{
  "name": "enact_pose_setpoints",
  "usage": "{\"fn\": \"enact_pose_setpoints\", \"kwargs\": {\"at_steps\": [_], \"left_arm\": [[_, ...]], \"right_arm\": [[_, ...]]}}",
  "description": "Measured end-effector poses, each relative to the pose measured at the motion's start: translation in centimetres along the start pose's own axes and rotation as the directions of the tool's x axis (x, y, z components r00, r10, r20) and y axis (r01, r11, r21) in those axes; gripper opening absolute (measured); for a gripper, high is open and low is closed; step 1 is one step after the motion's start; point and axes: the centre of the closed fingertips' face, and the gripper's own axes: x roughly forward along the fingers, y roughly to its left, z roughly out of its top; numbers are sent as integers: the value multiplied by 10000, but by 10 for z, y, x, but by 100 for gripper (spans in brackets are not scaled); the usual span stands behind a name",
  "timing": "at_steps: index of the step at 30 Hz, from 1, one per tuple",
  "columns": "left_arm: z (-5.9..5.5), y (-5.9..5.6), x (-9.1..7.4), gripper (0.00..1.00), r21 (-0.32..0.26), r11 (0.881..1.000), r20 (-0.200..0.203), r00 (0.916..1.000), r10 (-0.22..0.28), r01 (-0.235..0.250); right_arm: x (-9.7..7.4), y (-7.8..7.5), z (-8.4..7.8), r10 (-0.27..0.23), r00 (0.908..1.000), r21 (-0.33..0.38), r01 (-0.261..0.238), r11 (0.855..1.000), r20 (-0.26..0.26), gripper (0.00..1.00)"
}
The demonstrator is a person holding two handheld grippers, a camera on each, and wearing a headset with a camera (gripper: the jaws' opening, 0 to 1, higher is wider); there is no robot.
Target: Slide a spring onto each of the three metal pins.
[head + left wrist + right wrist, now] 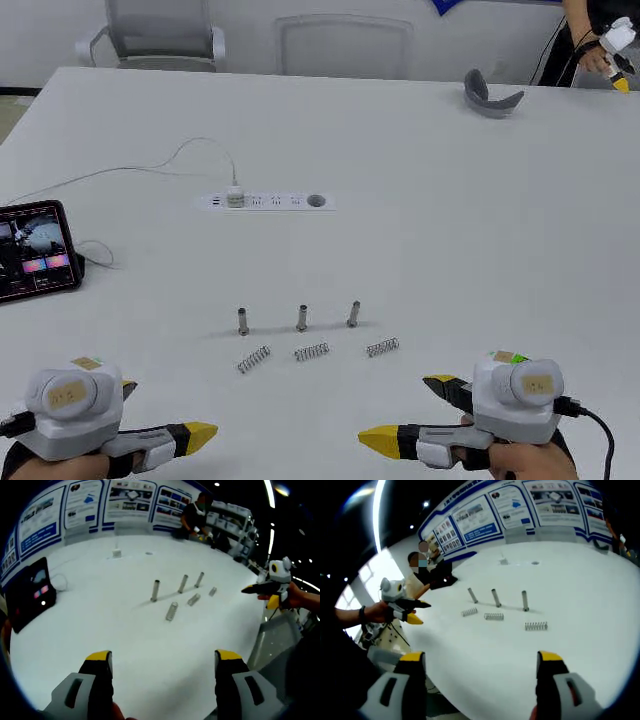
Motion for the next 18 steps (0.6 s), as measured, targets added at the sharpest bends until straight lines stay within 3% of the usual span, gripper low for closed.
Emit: {"fn": "enact_pose_setpoints", "kwargs": {"at_steps": [7,14,18], "left_arm": [[-2,-4,1,85,389,9991,-281,9995,-166,177],[0,-10,5,83,657,9967,-509,9977,-450,483],[0,-13,9,82,1094,9918,-785,9952,-584,668]], "right_arm": [[2,4,-5,64,9991,-652,-91,9978,-414,94],[1,5,-7,51,9992,-594,-75,9982,-407,93],[0,3,-8,-54,9990,-621,26,9981,-437,93]]}}
